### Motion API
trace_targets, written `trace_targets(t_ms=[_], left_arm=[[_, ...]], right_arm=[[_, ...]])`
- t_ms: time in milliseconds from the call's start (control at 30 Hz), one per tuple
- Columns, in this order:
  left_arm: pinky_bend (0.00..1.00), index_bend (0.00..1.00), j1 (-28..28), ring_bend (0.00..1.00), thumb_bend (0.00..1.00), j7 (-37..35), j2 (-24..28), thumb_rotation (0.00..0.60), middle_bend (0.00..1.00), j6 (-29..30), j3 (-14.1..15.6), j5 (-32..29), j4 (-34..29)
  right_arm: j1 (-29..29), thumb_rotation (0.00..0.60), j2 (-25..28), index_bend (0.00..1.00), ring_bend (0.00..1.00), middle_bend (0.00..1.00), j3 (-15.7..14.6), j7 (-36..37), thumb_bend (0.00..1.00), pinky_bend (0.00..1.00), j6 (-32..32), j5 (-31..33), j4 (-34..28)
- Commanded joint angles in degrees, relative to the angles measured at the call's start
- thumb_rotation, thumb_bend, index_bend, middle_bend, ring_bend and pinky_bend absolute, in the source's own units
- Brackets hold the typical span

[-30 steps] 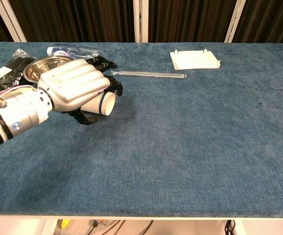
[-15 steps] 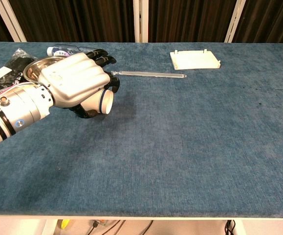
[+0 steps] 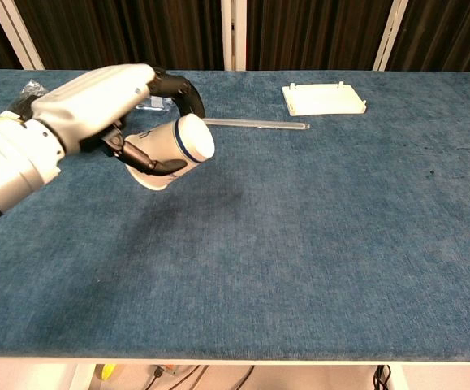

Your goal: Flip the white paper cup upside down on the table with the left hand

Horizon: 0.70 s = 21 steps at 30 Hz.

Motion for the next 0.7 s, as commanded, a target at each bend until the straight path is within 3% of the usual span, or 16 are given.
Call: trace_targets(t_ms=[33, 267, 700], left_arm=[[0.07, 0.47, 5.8, 0.18, 0.27, -30.2, 2.0, 0.600, 0.51, 4.7, 2.6, 2.4, 2.9], [0.07, 0.47, 8.9, 0.18, 0.26, -44.5, -3.2, 0.600, 0.51, 11.0, 4.7, 5.9, 17.4], [0.07, 0.46, 12.2, 0.18, 0.24, -54.3, -13.7, 0.600, 0.51, 18.1, 5.1, 7.2, 40.1]], right_arm=[[0.1, 0.600, 0.2, 0.00, 0.00, 0.00, -0.1, 0.0, 0.29, 0.00, -0.1, -0.4, -0.2], [0.3, 0.600, 0.2, 0.00, 0.00, 0.00, -0.3, -0.4, 0.30, 0.00, 0.0, -0.8, -0.8], [0.1, 0.600, 0.9, 0.00, 0.00, 0.00, -0.1, -1.2, 0.30, 0.00, 0.7, -0.5, -1.8]])
